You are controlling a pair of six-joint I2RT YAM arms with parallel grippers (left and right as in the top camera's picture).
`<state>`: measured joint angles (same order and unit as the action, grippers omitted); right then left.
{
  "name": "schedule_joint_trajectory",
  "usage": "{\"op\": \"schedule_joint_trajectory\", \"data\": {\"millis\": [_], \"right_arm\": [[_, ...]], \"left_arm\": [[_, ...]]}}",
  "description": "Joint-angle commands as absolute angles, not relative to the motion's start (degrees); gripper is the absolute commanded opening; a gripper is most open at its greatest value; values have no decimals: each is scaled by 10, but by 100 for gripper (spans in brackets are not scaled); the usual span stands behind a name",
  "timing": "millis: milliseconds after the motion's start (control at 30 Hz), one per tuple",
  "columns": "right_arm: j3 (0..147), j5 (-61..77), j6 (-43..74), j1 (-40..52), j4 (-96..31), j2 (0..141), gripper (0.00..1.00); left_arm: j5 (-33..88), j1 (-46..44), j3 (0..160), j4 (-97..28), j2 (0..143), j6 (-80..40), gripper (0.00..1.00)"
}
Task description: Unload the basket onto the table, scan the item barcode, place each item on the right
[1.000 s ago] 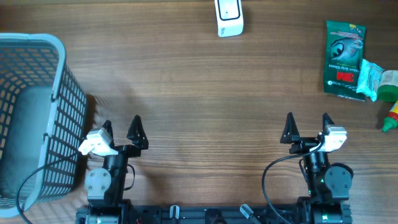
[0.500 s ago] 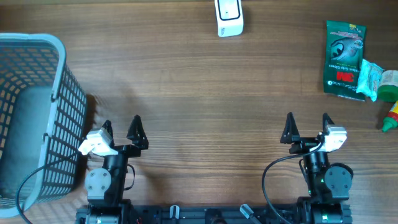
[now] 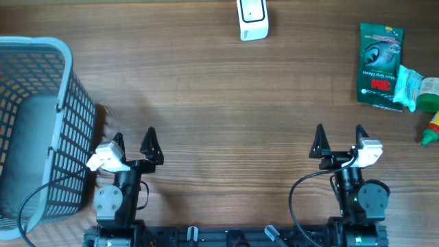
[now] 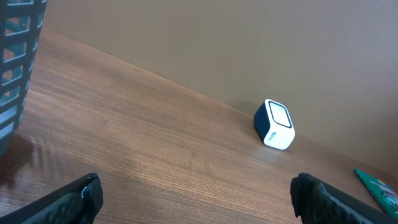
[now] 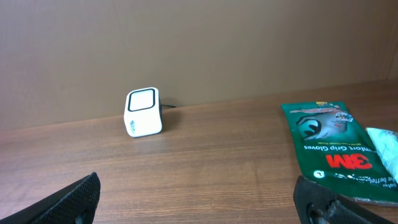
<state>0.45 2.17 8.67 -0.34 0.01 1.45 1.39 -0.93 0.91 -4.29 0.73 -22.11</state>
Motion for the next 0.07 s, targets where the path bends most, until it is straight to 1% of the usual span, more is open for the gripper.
{"op": "schedule_joint_trajectory", "data": {"millis": [0,33], "right_arm": [[3,31,75,-1,1,18,100],[3,31,75,-1,1,18,100]], "left_arm": [[8,-5,3,-43,3,-210,100],[8,-5,3,-43,3,-210,100]]}}
